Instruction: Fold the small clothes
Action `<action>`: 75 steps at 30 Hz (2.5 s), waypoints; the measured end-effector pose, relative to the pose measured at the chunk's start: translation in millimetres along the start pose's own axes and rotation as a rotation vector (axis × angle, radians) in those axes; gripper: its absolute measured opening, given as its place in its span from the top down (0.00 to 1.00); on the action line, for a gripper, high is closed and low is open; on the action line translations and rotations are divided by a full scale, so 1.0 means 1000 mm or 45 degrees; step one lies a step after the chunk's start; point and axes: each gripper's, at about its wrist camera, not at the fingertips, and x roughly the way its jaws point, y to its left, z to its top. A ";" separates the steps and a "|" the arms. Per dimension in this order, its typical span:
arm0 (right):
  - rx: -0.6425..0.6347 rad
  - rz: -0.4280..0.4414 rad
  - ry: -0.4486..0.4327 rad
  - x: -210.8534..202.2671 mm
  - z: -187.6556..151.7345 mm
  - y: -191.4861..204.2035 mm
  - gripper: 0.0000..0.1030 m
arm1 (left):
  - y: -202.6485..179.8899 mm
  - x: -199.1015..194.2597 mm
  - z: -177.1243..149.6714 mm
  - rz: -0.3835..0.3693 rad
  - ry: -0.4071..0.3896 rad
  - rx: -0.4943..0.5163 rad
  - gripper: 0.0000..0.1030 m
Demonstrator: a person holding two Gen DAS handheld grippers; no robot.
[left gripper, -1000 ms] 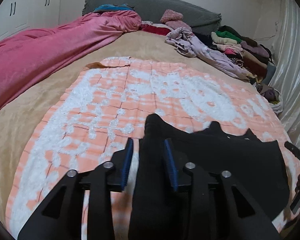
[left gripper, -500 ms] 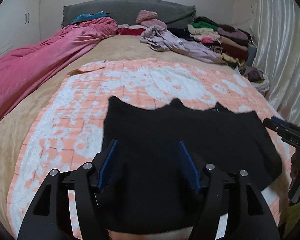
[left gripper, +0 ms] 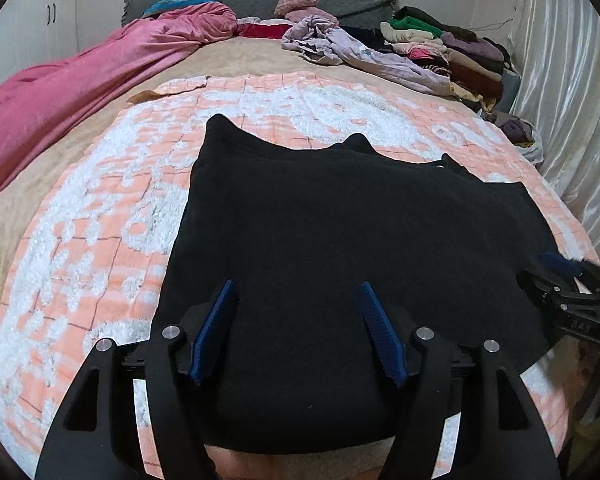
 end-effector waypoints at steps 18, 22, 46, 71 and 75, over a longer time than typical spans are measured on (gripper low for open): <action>0.082 -0.001 -0.142 -0.039 -0.021 -0.011 0.28 | 0.000 -0.029 -0.006 -0.015 -0.024 -0.029 0.35; 0.082 -0.009 -0.165 -0.048 -0.025 -0.011 0.25 | -0.002 -0.037 -0.006 -0.018 -0.041 -0.014 0.31; 0.120 -0.046 -0.280 -0.077 -0.040 -0.006 0.09 | 0.008 -0.079 -0.010 -0.013 -0.095 -0.001 0.06; -0.157 0.057 -0.300 -0.093 -0.048 0.094 0.09 | 0.064 -0.100 -0.016 0.075 -0.150 -0.101 0.04; -0.220 0.081 -0.290 -0.091 -0.050 0.119 0.09 | 0.072 -0.101 -0.016 0.074 -0.156 -0.117 0.04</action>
